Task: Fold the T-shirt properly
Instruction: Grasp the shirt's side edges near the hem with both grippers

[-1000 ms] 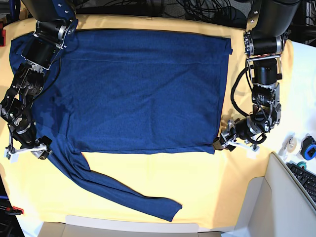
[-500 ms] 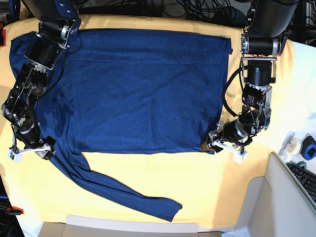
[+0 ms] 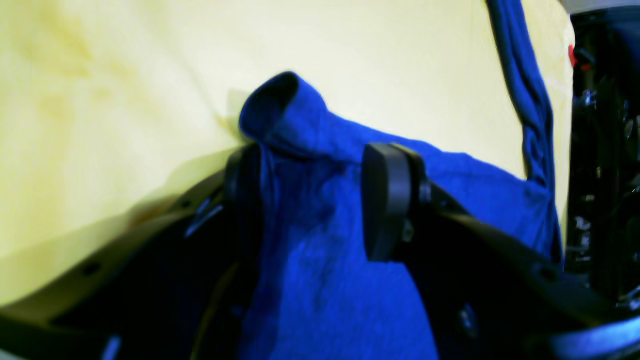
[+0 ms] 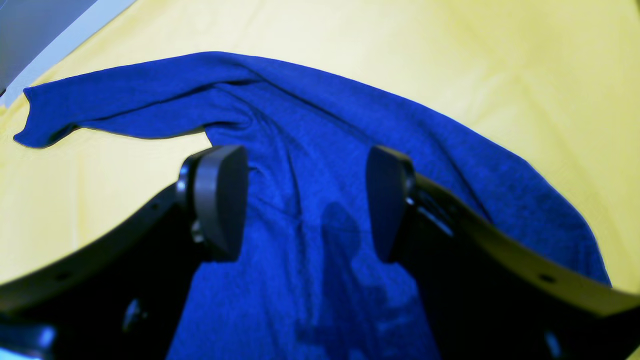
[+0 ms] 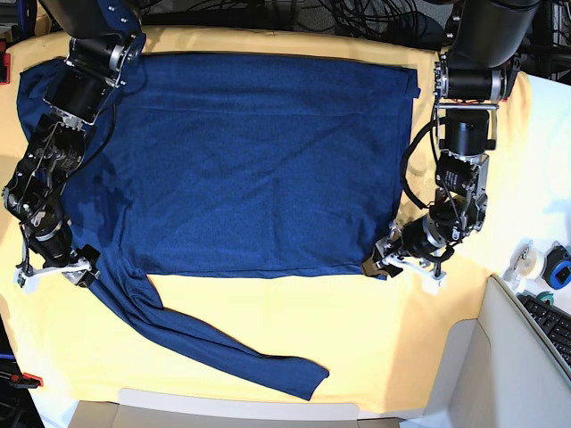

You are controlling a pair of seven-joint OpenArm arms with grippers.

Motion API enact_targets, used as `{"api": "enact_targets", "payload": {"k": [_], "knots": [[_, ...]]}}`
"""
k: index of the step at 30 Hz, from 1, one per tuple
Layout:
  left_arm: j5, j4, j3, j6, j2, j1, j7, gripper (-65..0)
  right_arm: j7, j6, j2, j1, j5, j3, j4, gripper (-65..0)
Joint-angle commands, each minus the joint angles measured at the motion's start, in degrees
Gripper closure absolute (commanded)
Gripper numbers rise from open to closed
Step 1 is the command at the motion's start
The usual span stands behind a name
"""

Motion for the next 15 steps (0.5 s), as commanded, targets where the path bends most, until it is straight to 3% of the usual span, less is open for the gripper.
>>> {"api": "enact_targets", "payload": {"k": [1,6,11,14,15], "knots": [[0.4,0.4,0.0,0.1,0.2,-1.3,0.5,-29.6,1.2,0.4,0.8,1.3,0.6,0.0,0.8,-37.1],[0.4,0.4,1.5,0.1,0.6,-1.3,0.5,-27.7,1.2,0.4,0.8,1.1,0.6,0.0,0.7,-37.1],[0.4,0.4,3.8,0.1,0.4,-1.3,0.5,-13.0,1.2,0.4,0.9,1.1,0.6,0.1,0.3,-37.1],[0.4,0.4,3.8,0.2,0.2,-0.8,0.5,0.0,1.3,0.4,1.4,2.1,0.5,0.1,-2.9,-37.1],[0.4,0.4,3.8,0.2,0.2,-0.4,0.5,0.0,1.3,0.7,1.5,3.4,0.5,0.1,-4.8,-37.1]]}}
